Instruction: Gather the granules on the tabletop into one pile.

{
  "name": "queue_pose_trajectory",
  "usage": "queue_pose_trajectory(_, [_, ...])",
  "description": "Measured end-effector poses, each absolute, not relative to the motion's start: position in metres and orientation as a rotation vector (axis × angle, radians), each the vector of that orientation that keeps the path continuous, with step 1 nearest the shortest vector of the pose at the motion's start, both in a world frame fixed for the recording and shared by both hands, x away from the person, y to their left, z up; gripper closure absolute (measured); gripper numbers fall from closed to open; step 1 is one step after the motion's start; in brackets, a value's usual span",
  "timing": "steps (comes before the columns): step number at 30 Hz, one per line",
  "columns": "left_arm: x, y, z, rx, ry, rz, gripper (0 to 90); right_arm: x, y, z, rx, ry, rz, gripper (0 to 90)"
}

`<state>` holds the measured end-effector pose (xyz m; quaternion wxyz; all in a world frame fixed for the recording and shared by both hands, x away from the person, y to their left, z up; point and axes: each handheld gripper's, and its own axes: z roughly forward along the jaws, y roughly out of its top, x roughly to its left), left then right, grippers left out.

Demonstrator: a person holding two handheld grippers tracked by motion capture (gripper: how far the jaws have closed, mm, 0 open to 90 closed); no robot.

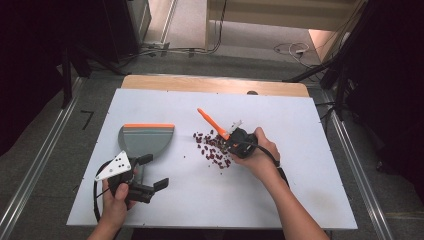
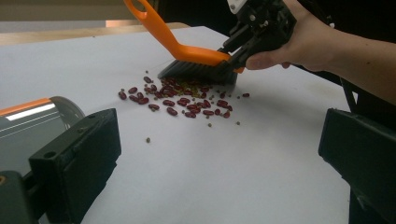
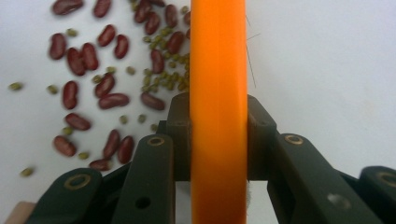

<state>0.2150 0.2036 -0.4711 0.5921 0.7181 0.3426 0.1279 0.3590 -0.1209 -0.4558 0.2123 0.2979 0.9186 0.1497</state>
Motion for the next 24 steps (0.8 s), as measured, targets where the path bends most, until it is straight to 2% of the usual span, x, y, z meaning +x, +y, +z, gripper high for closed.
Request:
queue_pose_trajectory(6, [0.215,0.204,-0.471,1.669,0.8,0.299,0.3,0.357,-0.125,-0.449,0.763,2.559,0.431,68.4])
queue_pose_trajectory(15, [0.215,0.204,-0.471,1.669,0.802,0.3,0.3,0.388,-0.123,-0.429,0.758,2.525,0.524,68.5])
queue_pose_trajectory(24, [0.213,0.205,-0.471,1.667,0.797,0.295,0.3,0.426,-0.098,-0.445,0.579,2.468,0.383,68.6])
